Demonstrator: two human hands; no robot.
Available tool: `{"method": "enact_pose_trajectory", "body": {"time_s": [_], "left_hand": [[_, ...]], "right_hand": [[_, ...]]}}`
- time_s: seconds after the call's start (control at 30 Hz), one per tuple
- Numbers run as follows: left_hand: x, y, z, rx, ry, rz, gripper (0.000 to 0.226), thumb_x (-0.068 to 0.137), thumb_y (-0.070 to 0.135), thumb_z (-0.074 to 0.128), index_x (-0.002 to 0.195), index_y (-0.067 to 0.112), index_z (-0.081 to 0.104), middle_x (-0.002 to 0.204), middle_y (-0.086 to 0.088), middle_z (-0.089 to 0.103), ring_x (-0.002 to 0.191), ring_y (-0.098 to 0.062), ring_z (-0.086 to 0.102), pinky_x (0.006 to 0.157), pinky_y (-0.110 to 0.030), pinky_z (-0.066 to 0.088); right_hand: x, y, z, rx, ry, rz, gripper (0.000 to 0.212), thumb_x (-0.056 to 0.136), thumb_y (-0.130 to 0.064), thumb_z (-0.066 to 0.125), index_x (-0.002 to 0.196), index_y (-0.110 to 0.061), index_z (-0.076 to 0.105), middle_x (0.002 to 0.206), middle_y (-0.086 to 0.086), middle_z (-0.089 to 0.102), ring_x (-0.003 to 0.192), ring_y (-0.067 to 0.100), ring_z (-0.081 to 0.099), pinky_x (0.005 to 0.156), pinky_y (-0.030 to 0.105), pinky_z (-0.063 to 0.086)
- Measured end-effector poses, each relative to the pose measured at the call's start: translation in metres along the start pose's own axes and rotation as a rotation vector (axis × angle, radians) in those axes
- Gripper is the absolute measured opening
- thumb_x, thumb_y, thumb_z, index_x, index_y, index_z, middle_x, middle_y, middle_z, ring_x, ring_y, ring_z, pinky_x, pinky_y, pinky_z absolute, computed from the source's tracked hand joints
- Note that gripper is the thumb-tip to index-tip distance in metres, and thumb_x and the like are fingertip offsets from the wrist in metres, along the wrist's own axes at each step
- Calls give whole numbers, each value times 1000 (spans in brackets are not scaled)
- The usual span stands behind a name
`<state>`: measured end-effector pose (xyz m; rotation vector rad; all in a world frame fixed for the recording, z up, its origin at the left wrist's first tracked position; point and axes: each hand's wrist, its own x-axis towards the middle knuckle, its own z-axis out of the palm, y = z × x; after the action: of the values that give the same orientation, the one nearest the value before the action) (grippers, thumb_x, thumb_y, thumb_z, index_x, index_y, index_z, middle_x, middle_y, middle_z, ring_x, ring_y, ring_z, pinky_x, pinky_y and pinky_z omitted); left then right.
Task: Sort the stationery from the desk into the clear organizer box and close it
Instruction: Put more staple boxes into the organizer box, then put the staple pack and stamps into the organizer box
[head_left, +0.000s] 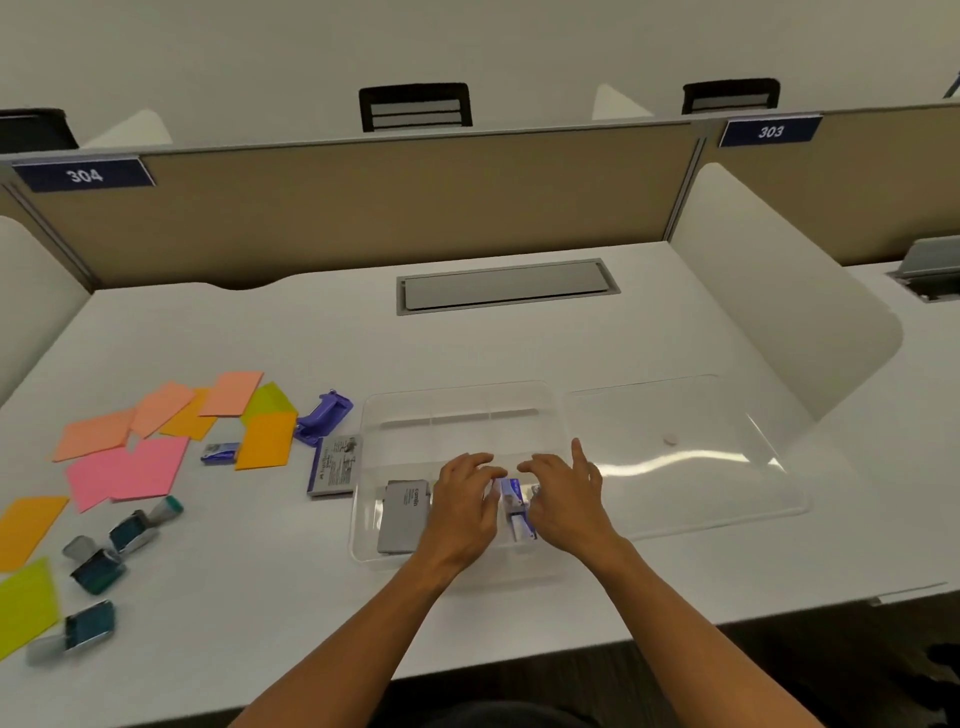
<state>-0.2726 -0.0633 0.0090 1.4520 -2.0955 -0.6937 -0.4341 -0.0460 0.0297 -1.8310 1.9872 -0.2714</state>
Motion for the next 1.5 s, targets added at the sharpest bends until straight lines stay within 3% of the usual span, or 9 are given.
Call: {"method": "enact_pose_trajectory", "body": {"time_s": [0.33,0.47,0.73,0.93,1.13,1.5], "left_hand": [[-10,-35,-47,-77,252,-70,32,88,13,63,118,22,63,140,-1,48,132,-18,38,107,-30,29],[-22,-62,-61,-56,294,-151,33,88,16,64,121,21,61,142,-3,46,134,-21,38,111,-43,33],[-50,-104,-79,-70,332,-345,59,89,42,56,142,17,42,147,-6,44,136,-24,37,107,-42,38],[-71,-142,-94,45,332,-496,60,89,43,60,142,22,42,149,-6,39,137,-24,35,107,-42,37],[-97,-176,-123,118,371,-606,56,89,40,61,140,23,44,152,-5,34,140,-26,28,111,-45,30],[-156,-241,-173,328,500,-893,53,86,36,64,134,19,49,155,-12,20,142,-40,11,109,-60,24]], "right_hand": [[13,-57,13,243,-37,-126,34,96,-23,54,130,-30,55,143,-6,50,146,24,23,121,45,13],[17,-82,16,260,-74,-241,37,94,-24,57,131,-29,55,139,-5,53,133,18,43,115,40,31],[28,-137,27,199,-155,-359,47,95,-23,57,140,-26,46,146,-3,46,136,17,38,116,35,29],[38,-177,42,67,-196,-439,57,95,-29,57,148,-26,35,153,-1,38,140,19,33,116,36,24],[54,-208,54,-81,-225,-506,64,93,-34,58,150,-21,32,152,3,38,139,22,35,114,37,29],[102,-249,92,-427,-265,-532,89,82,-39,73,152,-19,20,158,9,25,144,33,25,116,51,26]]}}
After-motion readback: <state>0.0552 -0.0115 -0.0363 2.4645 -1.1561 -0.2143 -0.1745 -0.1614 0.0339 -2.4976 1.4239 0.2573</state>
